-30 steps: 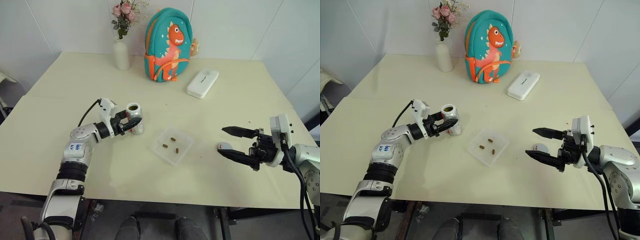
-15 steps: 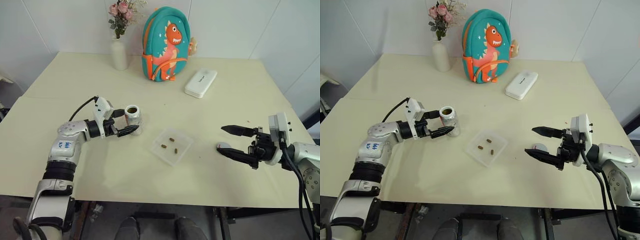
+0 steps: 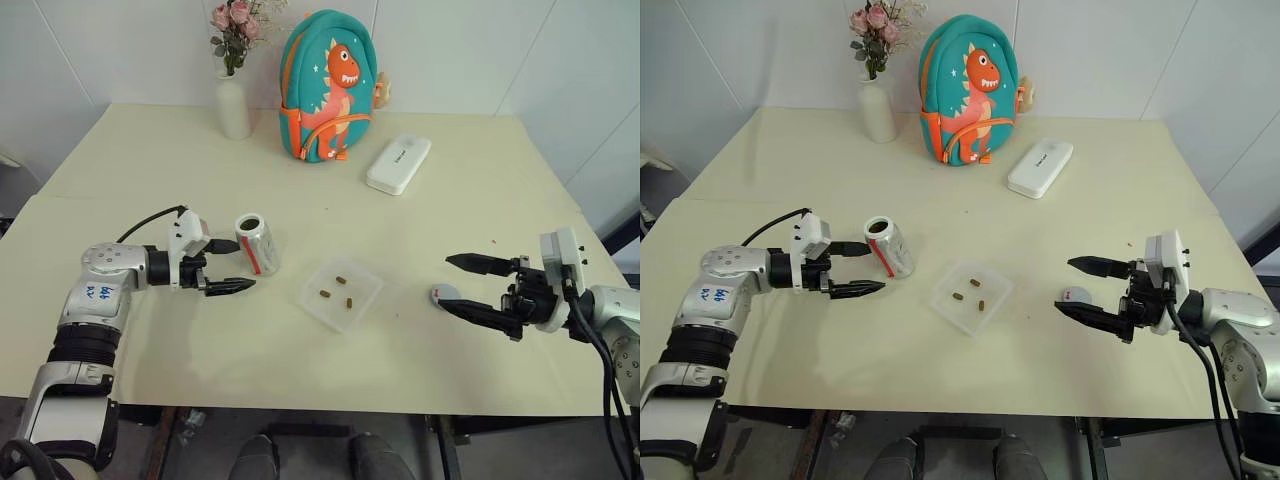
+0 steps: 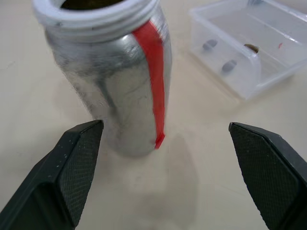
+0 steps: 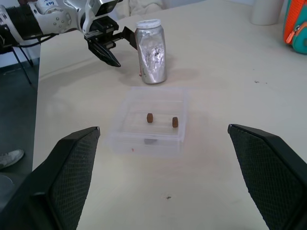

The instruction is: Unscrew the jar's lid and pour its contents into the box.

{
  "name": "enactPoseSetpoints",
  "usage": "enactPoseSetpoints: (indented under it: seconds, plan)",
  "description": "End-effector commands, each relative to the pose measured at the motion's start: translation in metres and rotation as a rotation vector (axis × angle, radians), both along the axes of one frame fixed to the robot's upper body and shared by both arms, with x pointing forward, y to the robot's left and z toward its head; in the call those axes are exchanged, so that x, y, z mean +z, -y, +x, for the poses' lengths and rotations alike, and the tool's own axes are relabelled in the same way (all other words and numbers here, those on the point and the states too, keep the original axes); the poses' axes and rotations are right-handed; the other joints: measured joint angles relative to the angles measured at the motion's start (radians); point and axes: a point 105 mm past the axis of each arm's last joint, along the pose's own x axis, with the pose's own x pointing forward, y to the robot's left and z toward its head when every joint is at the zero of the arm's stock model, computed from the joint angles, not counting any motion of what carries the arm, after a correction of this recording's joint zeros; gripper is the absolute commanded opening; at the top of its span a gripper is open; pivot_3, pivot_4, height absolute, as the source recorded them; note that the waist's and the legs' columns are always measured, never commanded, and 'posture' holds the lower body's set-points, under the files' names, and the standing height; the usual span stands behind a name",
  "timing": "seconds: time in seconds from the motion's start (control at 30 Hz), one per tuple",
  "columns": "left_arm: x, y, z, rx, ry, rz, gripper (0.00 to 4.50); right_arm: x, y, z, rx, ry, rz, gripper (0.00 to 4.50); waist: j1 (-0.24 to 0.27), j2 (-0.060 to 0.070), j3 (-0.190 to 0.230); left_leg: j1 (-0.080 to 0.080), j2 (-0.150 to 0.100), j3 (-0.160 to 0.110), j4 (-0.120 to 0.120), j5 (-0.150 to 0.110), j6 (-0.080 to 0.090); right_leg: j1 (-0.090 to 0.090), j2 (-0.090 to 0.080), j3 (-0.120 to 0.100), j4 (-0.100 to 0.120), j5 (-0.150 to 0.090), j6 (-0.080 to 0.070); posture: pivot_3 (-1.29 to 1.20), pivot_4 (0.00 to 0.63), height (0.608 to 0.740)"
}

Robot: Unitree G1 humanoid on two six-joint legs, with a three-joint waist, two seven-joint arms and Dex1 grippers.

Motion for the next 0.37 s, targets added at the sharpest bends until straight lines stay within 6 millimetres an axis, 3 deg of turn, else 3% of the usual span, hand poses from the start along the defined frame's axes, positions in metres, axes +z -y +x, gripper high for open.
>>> enactPoseSetpoints:
  seconds: [0.03,0.23,0.37]
  plan:
    - [0.015,-0.009,0.004,0.004,0.064,0.022,4.47,0.012,0.005,0.001,-0.005,0.045,-0.016,4.50,0.000,0.000,0.000,0.000,0.000,0.000,0.000,0.000,0.000,0.000,0.000,0.000,0.000,0.000,0.000,0.00,0.150,0.740]
    - [0.027,-0.048,-0.026,-0.061,0.027,0.013,4.47,0.021,0.009,-0.002,-0.001,0.060,-0.031,4.50,-0.008,0.000,0.000,-0.001,0.001,0.002,-0.007,0.000,-0.001,-0.005,0.000,0.000,0.000,-0.001,-0.003,0.00,0.150,0.740]
    - [0.052,-0.069,-0.044,-0.086,0.138,-0.090,4.47,0.024,0.022,-0.008,0.002,0.051,-0.059,4.50,-0.001,0.000,0.000,-0.002,0.002,0.003,-0.009,-0.001,-0.002,-0.009,0.000,-0.001,0.003,-0.005,-0.005,0.00,0.150,0.740]
